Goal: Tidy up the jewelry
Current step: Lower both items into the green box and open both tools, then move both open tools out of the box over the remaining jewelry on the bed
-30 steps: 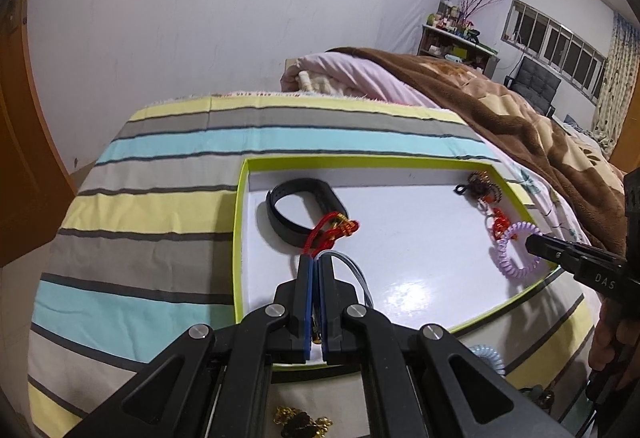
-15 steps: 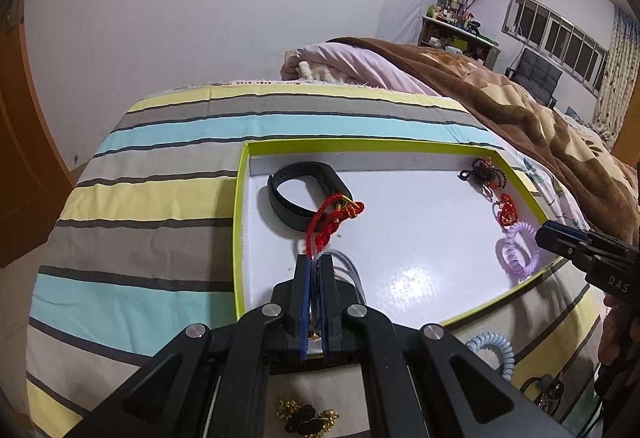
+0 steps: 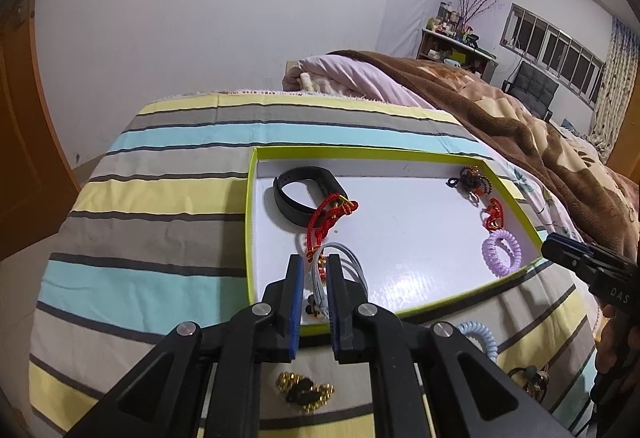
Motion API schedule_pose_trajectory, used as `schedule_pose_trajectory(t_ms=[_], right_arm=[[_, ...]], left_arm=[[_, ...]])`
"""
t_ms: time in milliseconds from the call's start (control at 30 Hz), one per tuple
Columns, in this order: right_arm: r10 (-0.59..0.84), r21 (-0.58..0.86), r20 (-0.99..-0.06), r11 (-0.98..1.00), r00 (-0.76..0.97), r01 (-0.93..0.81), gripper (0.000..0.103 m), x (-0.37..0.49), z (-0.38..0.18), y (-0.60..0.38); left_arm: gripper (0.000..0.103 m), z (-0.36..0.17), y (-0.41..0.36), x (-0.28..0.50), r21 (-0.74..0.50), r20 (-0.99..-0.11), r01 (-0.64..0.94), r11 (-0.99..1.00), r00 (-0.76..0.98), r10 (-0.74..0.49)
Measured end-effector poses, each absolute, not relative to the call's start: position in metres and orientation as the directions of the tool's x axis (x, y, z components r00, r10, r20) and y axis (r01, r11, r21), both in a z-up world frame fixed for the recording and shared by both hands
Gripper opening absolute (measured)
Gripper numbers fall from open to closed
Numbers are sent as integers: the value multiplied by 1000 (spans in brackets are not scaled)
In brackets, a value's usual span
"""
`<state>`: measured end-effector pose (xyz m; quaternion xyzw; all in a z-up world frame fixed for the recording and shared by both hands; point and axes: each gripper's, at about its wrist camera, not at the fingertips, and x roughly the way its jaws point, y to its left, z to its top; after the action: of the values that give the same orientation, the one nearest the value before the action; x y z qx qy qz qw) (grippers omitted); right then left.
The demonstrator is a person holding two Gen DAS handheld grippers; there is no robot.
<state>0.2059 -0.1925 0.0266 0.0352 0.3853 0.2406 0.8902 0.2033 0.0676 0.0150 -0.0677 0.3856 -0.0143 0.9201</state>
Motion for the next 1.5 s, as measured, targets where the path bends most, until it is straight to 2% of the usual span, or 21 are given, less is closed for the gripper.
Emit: schedule_pose_trajectory(t_ms=[400, 1000, 1500], right_arm=[[516, 301, -662, 848, 545, -437, 30, 158, 27, -197], [555, 342, -673, 820, 489, -460, 30, 110, 15, -195], [541, 324, -700, 822, 466, -468, 30, 108, 8, -187]], left_arm=[[11, 29, 68, 157, -141, -672, -25, 990, 737, -77], [11, 25, 68, 88, -185, -662, -16, 983, 741, -113], [11, 16, 49, 81, -204, -677, 34, 978, 717, -166]])
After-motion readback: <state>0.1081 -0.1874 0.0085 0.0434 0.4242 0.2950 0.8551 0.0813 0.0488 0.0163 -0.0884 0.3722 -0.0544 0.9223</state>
